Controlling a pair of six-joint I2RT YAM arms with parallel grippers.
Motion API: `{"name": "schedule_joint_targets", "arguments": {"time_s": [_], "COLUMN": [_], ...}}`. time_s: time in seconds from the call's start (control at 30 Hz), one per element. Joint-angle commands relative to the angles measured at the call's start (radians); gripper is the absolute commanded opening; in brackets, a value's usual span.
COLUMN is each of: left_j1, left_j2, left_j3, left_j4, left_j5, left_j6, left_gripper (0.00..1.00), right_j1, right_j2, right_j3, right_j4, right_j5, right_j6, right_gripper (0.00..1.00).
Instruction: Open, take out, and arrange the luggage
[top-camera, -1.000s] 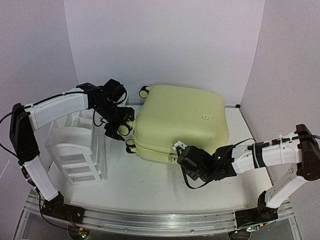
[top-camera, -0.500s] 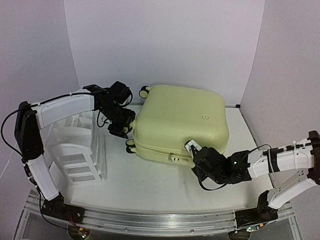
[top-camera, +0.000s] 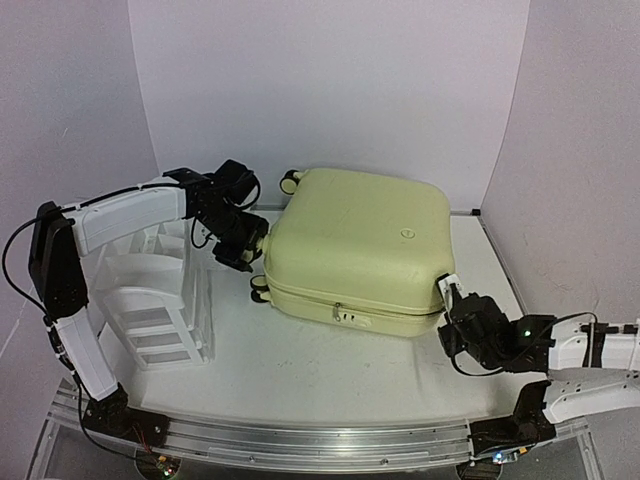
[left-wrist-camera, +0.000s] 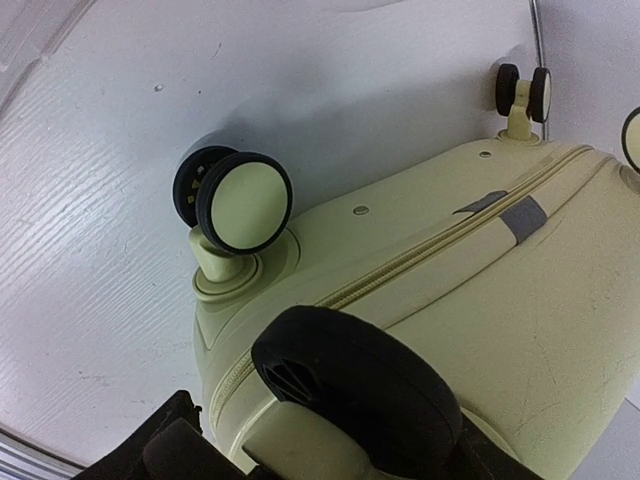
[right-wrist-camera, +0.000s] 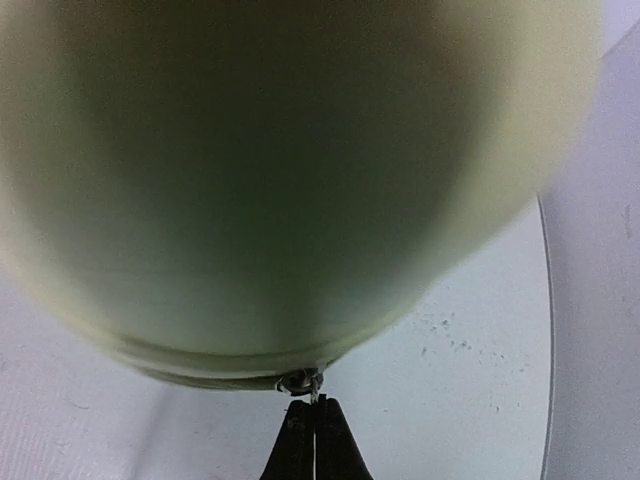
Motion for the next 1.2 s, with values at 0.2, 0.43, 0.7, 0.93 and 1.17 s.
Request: {"name": "schedule_joint_targets", "arguments": {"time_s": [0.2,0.43,0.7,0.93,1.17], "left_j1": [0.093,0.1,0.105,0.106,0.11], "left_j2": [0.003,0.028,0.054,0.028,0.044], "left_j3": [0.057,0.061,0.088,0.095,0.115], "left_j4": [-0.026,-0.025,-0.024,-0.024,-0.02], "left_j5": [-0.096,-0.066,0.014,0.005,0.029], "left_j6": [0.338,0.452,0.579,0.62,0.638], "left_gripper": [0.09,0.03,0.02,0.02,0.03], "right_j1": [-0.251,-0.579,-0.703,-0.703,-0.709], "right_j2": [-0.212,-0.144,-0.03,-0.179,0.006], "right_j3": [-0.023,0.006,0.172,0.139,0.157], "right_j4": [0.021,0.048,-0.212,-0.308,-0.225], "right_j5": [-0.119,-0.533,-1.148,-1.204,-1.347], "right_j6": [-0.278,-0.433,-0.336,-0.258,-0.388], "right_gripper": [0.0,0.0,0.16,0.87,0.8]}}
